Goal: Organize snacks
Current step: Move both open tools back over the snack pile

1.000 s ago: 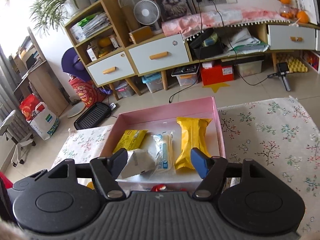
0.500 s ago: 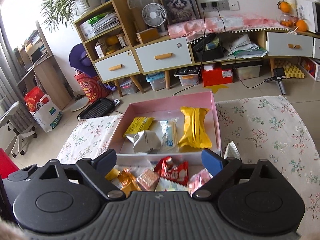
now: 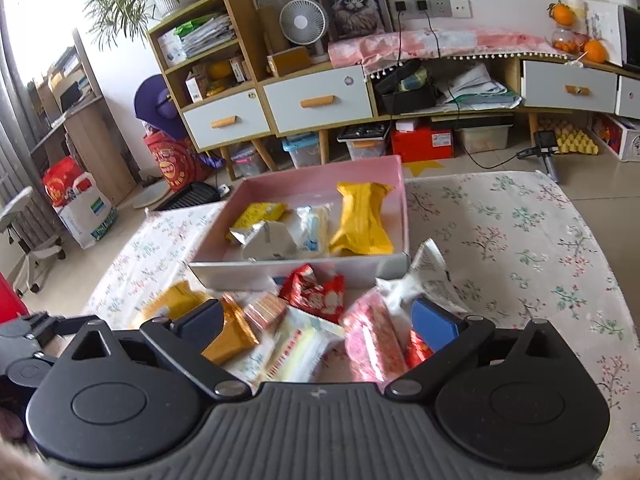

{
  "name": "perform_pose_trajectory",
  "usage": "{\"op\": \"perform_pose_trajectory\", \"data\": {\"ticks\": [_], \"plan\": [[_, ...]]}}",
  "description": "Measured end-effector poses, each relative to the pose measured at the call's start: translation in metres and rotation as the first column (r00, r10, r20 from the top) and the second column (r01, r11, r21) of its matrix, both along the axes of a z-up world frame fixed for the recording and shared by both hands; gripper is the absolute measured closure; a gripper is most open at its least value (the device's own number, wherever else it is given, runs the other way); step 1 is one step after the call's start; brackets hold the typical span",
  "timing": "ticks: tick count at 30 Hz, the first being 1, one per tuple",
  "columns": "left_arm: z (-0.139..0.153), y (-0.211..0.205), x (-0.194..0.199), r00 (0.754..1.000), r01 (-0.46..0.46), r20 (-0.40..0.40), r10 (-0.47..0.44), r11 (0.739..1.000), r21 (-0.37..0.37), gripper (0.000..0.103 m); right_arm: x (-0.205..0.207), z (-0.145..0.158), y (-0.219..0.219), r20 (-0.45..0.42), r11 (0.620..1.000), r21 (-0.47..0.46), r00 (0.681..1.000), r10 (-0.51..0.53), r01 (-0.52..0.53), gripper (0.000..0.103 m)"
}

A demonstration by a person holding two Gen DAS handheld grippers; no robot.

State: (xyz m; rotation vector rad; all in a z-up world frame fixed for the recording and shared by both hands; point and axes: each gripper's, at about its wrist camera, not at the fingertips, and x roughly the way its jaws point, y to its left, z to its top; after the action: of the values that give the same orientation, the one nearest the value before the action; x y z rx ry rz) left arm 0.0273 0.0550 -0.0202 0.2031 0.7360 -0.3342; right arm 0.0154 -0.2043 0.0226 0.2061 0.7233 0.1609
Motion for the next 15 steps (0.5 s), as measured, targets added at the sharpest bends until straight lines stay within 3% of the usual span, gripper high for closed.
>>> {"op": "perform_pose_trajectory", "data": {"ticks": [15], "plan": [[-0.031, 0.032, 0.028, 0.999, -0.035, -0.012, 0.035, 0.998, -0.056, 0.003, -0.013, -0.028, -0.007, 0.029, 0.982, -0.169, 0.996, 0.086, -0.080, 0.003]]}}
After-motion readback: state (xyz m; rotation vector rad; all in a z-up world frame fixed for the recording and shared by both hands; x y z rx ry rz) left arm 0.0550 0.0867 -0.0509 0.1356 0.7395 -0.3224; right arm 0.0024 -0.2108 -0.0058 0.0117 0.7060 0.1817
